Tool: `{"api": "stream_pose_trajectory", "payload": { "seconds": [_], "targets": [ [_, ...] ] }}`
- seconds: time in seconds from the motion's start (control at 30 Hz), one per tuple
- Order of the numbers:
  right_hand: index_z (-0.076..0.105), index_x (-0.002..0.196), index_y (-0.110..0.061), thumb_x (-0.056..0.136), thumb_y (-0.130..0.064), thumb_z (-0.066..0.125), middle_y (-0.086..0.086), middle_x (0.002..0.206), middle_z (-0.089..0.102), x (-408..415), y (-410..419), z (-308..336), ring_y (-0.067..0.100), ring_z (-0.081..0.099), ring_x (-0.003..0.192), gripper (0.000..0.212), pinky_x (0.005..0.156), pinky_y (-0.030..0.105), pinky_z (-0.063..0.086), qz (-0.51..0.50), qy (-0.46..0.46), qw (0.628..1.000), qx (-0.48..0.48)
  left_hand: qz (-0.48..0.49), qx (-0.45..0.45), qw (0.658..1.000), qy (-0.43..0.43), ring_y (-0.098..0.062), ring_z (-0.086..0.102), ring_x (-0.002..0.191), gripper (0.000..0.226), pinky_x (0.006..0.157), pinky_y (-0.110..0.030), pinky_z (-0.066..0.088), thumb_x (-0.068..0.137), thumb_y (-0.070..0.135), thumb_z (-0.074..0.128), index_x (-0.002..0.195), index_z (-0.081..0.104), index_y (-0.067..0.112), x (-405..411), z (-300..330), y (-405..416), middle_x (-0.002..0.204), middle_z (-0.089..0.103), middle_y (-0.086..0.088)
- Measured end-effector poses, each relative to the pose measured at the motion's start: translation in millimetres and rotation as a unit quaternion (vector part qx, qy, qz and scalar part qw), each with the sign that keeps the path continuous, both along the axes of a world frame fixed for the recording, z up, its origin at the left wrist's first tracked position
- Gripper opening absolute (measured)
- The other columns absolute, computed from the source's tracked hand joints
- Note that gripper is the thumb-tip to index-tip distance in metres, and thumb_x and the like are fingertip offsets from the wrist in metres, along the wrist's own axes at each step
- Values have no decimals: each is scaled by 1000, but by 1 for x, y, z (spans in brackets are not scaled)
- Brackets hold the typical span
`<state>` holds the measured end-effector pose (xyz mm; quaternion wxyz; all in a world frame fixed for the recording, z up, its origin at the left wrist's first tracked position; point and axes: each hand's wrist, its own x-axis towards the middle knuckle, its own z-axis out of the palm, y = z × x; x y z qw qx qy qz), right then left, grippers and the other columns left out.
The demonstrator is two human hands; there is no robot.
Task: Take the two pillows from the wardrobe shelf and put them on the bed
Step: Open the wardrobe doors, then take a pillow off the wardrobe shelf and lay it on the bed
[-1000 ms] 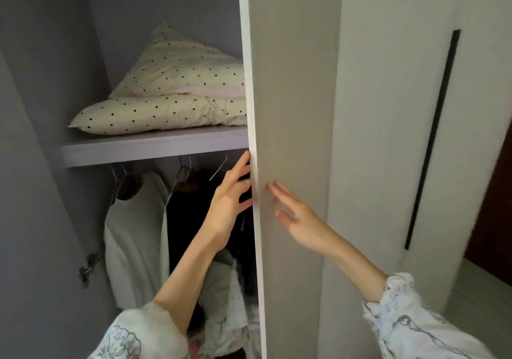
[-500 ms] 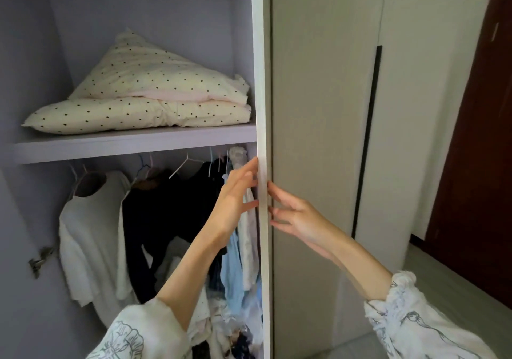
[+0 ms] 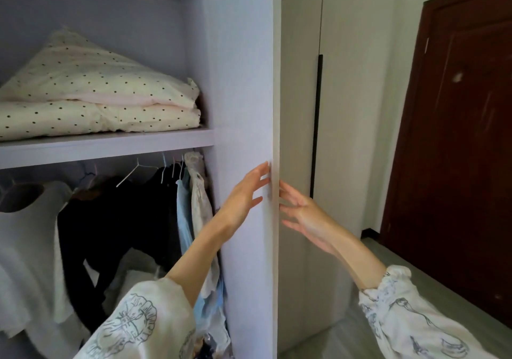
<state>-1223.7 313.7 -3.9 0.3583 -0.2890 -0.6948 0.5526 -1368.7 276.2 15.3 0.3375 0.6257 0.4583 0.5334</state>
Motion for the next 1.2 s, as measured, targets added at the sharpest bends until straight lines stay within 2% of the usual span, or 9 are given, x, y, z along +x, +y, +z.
{"api": "stream_pose_trajectory", "payload": {
  "seconds": [0.1,0.17,0.27,0.37,0.53,0.67,0.87,1.13,1.2],
  "targets": [
    [42,105,-58,93,-11,46,-36,111,50,7,2,-2,-13,55,100,48,67,8,46,-24,-2,1000,7,-16,-7,1000,19,0,39,129,45,110,-33,27,99,42,24,141,35,29,5,0,6,141,40,17],
    [45,109,-55,93,-15,47,-30,114,52,11,3,-4,-4,52,110,43,80,14,44,-52,-5,998,17,-24,-12,999,26,-1,38,130,45,110,-32,26,99,42,25,141,34,29,8,1,9,142,38,18],
    [49,127,-29,93,-8,45,-5,122,53,15,4,-7,13,52,116,40,97,31,44,-117,4,993,16,-23,-12,1000,17,-3,37,131,43,110,-32,26,98,39,30,140,35,30,8,2,10,143,39,18],
    [48,127,-16,93,-3,42,6,112,54,11,-1,-4,20,59,108,36,94,34,49,-124,13,992,13,2,-3,1000,19,-5,41,129,40,109,-31,29,98,29,38,138,38,28,2,6,9,139,46,12],
    [49,123,-22,95,-12,43,-1,108,60,-21,-9,5,13,62,99,29,90,31,50,-67,1,997,29,65,33,993,96,-13,51,118,36,100,-27,38,98,16,41,134,45,19,-31,11,-3,130,55,-3],
    [49,122,-24,95,-16,44,-4,106,61,-75,-9,8,11,61,98,29,82,23,48,-33,-17,998,52,128,38,985,110,-17,53,114,35,92,-24,40,97,11,42,131,46,15,-85,15,-16,125,57,-8],
    [47,128,-20,94,-17,45,-3,105,61,-184,7,24,13,61,99,34,88,32,47,-3,-41,993,111,207,44,959,189,-14,55,108,35,85,-11,40,96,11,42,130,47,16,-190,19,-30,119,59,-4],
    [47,127,-22,94,-23,47,1,115,59,-338,50,65,17,57,107,33,98,41,44,-2,-55,976,212,277,59,926,248,-15,50,116,34,95,-27,39,95,22,47,129,49,25,-353,41,-18,129,47,1],
    [46,128,-22,94,-24,45,0,118,58,-371,62,78,15,56,106,34,96,35,44,-5,-61,967,246,296,74,913,270,-13,46,119,36,97,-30,39,94,28,48,129,48,26,-390,56,-11,130,43,2]
  ]
}}
